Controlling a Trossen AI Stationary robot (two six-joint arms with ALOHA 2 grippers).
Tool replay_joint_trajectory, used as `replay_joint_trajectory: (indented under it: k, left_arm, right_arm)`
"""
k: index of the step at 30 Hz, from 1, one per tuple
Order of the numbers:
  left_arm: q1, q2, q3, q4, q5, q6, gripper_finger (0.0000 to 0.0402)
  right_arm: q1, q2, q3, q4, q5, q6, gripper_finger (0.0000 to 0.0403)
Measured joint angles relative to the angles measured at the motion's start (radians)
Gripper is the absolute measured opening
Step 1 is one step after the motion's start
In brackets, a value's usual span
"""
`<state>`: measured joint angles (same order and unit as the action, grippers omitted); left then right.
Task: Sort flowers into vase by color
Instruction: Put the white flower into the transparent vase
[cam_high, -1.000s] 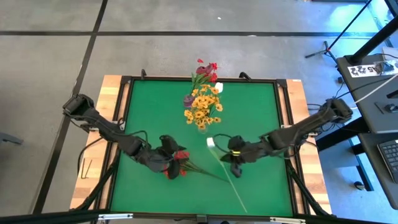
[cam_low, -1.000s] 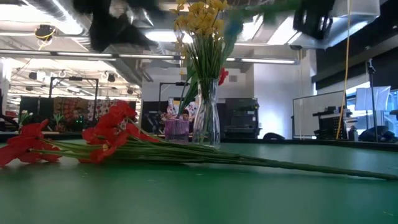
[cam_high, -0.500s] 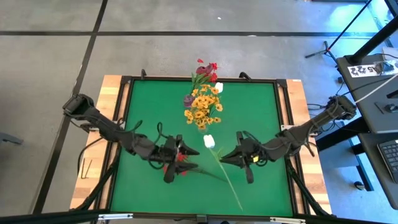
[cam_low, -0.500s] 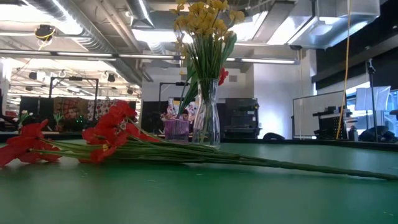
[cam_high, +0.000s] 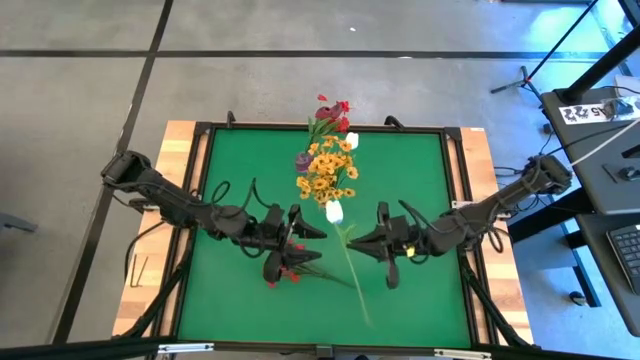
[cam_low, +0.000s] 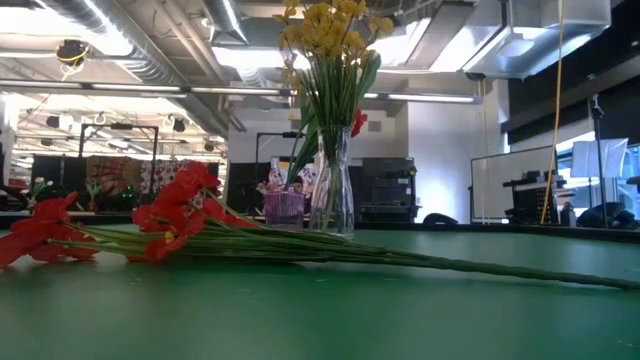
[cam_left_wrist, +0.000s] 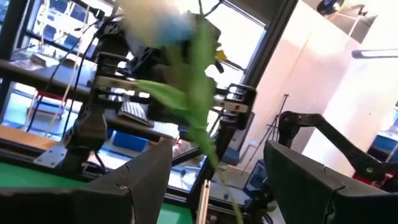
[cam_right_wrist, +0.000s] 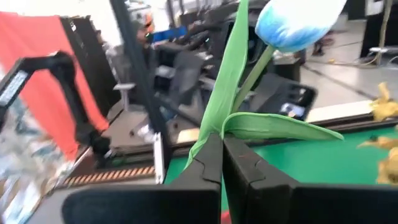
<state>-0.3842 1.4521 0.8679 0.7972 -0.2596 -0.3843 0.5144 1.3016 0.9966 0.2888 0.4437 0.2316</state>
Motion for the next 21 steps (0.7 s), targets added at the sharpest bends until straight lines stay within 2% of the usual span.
replay_joint_trajectory:
  k: [4, 9, 12, 21]
  left_arm:
    - [0.000, 0.000, 0.001, -0.002, -0.014, 0.024, 0.0250]
    - [0.015, 0.001, 0.001, -0.028, -0.078, 0.029, 0.0250]
    - [0.028, 0.001, 0.001, -0.029, -0.103, 0.029, 0.0250]
    - [0.045, 0.001, 0.001, -0.040, -0.129, 0.027, 0.0249]
  right_arm:
    - [-0.059, 0.030, 0.000, 0.042, -0.005, -0.003, 0.0001]
    - [-0.114, 0.052, 0.000, 0.093, -0.103, -0.002, 0.0000]
    - [-0.125, 0.073, 0.000, 0.111, -0.138, 0.003, 0.0000]
    - [-0.122, 0.091, 0.000, 0.119, -0.152, 0.012, 0.0000]
